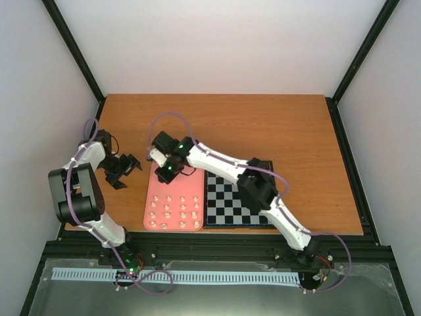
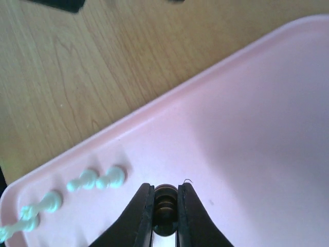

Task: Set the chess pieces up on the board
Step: Pick up the chess piece from the storage box, then place the chess piece on the chessboard.

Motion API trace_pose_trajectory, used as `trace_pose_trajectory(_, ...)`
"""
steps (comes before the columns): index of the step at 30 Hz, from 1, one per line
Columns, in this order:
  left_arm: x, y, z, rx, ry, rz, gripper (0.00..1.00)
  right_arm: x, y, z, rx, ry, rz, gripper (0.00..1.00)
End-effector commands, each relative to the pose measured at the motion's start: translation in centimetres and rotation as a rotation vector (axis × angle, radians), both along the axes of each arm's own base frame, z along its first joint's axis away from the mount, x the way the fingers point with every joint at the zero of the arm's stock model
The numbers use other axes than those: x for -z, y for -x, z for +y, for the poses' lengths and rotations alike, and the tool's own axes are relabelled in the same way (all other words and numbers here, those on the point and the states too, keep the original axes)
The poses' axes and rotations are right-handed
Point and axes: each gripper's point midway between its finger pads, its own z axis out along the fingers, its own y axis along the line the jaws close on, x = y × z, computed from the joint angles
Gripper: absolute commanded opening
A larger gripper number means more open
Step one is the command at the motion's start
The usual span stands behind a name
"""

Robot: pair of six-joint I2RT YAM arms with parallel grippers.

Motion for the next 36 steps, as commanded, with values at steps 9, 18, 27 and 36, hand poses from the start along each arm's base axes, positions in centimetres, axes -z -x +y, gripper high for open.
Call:
trace_pose_trajectory(9, -1.1, -0.9, 0.5, 0.04, -0.031, -0.037, 1.0, -6.3, -7.9, -16.5, 0.336, 0.117, -0.186, 0.03)
trace_pose_trajectory(18, -0.8, -0.8, 0.5, 0.048, -0.029, -0.028, 1.0, -2.9, -7.0, -21.0, 0.364, 0.191, -0.124, 0.03)
trace_pose_trajectory(27, -0.6, -0.9, 0.5, 0.05, -0.028, -0.024, 1.0, -1.8, -6.5, -20.6, 0.361, 0.188, -0.097, 0.03)
trace_pose_trajectory(36, -0.4, -0.8, 0.5, 0.049, -0.026, -0.02, 1.0, -0.8, -5.0, -18.7, 0.306, 0.212, -0.097, 0.03)
